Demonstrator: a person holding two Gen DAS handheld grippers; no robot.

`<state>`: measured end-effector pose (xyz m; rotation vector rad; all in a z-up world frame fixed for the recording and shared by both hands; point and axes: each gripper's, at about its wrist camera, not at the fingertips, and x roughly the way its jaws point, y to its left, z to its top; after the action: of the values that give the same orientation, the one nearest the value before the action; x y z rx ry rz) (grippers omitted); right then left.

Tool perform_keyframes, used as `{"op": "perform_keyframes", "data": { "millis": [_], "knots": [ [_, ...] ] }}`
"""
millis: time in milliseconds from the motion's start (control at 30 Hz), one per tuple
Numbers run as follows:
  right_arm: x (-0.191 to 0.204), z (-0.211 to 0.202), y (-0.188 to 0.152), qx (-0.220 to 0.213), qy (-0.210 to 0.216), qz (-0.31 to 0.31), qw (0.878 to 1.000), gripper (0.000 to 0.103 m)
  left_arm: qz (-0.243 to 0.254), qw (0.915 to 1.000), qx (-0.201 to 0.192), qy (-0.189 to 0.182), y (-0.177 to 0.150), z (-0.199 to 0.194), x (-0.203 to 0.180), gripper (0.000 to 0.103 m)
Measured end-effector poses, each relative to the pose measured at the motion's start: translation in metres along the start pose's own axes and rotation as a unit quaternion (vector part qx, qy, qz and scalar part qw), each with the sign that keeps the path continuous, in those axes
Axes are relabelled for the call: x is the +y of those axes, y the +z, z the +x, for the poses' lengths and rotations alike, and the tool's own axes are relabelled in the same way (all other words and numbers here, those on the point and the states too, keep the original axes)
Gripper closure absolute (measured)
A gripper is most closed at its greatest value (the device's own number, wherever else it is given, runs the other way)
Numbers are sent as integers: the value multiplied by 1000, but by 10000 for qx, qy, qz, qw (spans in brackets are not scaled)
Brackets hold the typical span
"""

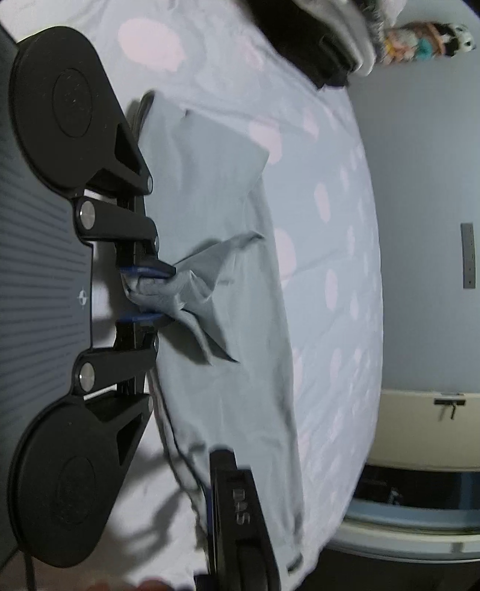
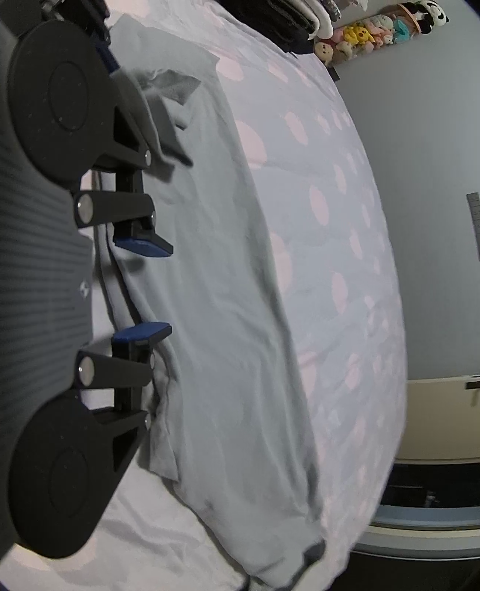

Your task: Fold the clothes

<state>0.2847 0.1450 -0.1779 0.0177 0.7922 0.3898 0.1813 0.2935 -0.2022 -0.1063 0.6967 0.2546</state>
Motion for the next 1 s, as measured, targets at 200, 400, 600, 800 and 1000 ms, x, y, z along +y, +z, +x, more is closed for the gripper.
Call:
{"op": "perform_keyframes", "data": {
  "millis": [200,400,600,800,1000],
  "knots": [
    [-7,8,8,268,337,291,9986,57,-538,9955,56,-784,4,-7,18,53],
    [-13,12,11,440,933,547,9932,57,-388,9954,-2,-877,7,-23,17,50],
    [-16,19,9,852,2131,1178,9661,57,121,9982,-102,-579,9,-41,17,48],
    [-10,42,5,1290,2742,1705,9376,57,-320,9993,-206,19,17,-37,43,48],
    [-1,63,2,1353,2677,1832,9362,57,11,9997,138,188,12,0,39,52]
  ]
}}
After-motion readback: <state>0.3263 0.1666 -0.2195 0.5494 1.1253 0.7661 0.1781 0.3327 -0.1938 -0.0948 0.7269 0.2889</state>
